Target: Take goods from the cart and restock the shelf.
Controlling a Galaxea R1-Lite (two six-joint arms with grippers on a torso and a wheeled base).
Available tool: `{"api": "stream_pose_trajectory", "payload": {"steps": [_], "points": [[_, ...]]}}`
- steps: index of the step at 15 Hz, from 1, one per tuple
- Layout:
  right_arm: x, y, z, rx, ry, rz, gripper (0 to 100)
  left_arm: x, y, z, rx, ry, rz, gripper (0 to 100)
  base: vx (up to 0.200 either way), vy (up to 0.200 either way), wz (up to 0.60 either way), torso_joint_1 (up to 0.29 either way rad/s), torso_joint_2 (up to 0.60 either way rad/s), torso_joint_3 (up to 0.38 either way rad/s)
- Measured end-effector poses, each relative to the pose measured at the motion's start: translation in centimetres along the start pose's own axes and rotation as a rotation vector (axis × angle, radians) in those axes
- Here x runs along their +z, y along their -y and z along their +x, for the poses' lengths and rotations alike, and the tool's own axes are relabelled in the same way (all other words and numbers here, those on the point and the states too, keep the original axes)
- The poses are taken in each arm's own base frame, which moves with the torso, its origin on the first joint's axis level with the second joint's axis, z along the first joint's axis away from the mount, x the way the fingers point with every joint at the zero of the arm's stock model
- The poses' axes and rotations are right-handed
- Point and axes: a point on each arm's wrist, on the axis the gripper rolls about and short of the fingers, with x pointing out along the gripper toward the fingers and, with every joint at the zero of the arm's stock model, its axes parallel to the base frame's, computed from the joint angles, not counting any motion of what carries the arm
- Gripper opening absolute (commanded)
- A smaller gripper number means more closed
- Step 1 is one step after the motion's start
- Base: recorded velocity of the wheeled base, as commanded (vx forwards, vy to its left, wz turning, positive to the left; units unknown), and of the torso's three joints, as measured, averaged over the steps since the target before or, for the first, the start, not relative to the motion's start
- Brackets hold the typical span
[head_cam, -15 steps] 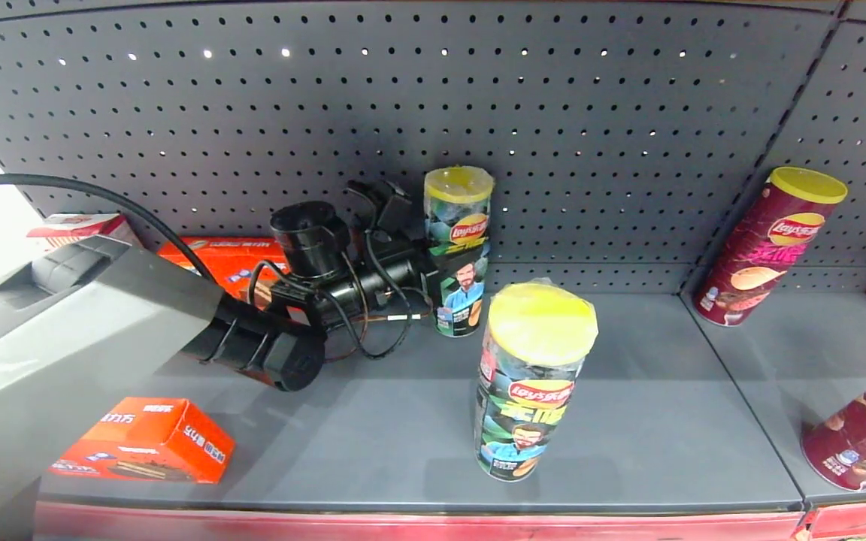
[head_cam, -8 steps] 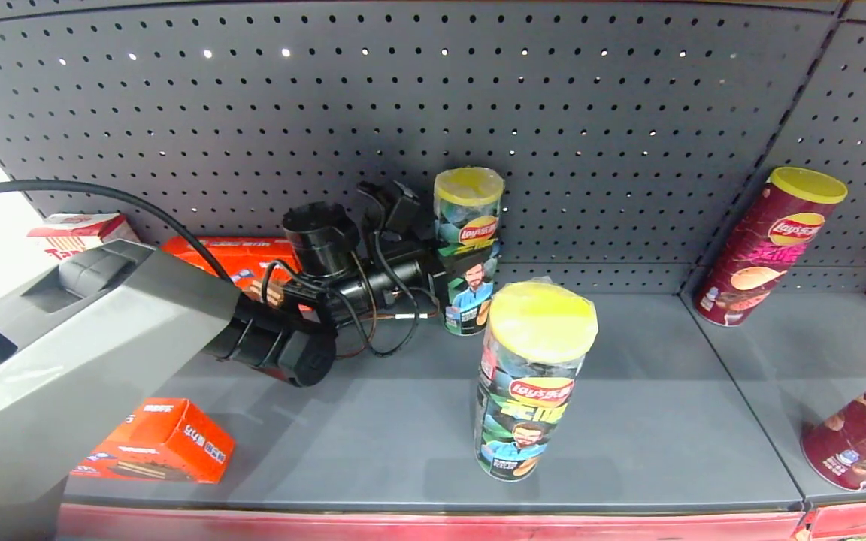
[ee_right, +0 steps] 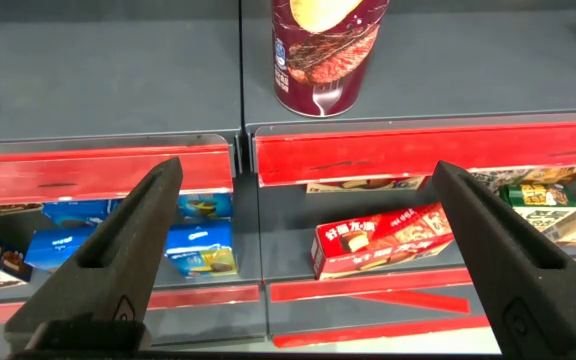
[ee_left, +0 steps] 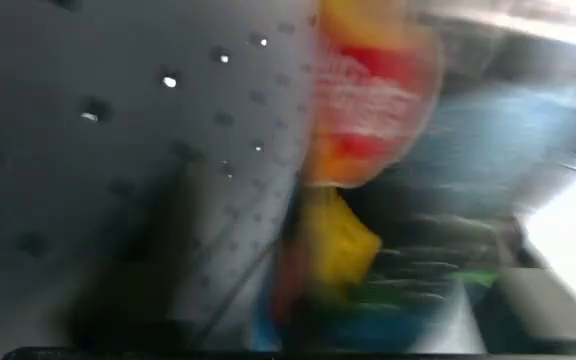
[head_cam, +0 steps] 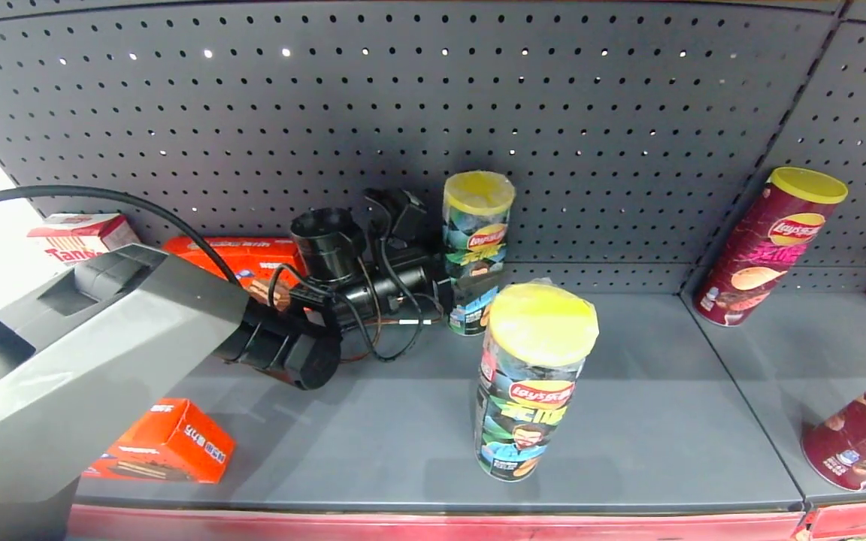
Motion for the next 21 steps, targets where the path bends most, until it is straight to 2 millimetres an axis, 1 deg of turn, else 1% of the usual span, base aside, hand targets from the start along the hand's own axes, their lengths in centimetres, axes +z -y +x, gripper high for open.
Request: {"api": "stream_pose_trajectory", "payload": {"steps": [4,6,9,12,16,21], "points": [[0.0,0.0,0.0,0.000,0.000,0.000,100,0.8,0.3,-1.5,0.029,-0.102,-0.031,100,0.000,0.000,0.00,0.000,0.00,0.000],[0.0,0.0,0.0,0.001,0.000,0.000,100,1.7,0.5,-2.6,0.058,-0.172,-0.002,100,0.000,0.000,0.00,0.000,0.00,0.000],[0.0,0.0,0.0,0.000,0.000,0.000,100,3.6,0.9,-3.9,0.176,-0.234,0.046,100,0.000,0.000,0.00,0.000,0.00,0.000],[0.0,0.0,0.0,0.000,0.000,0.000,100,4.3,1.6,-4.9,0.216,-0.253,0.059,100,0.000,0.000,0.00,0.000,0.00,0.000],[0.0,0.0,0.0,0.000,0.000,0.000,100,4.9,2.0,-5.1,0.280,-0.256,0.073,100,0.000,0.000,0.00,0.000,0.00,0.000],[0.0,0.0,0.0,0.000,0.000,0.000,100,5.0,1.9,-5.1,0.327,-0.262,0.079,100,0.000,0.000,0.00,0.000,0.00,0.000]]}}
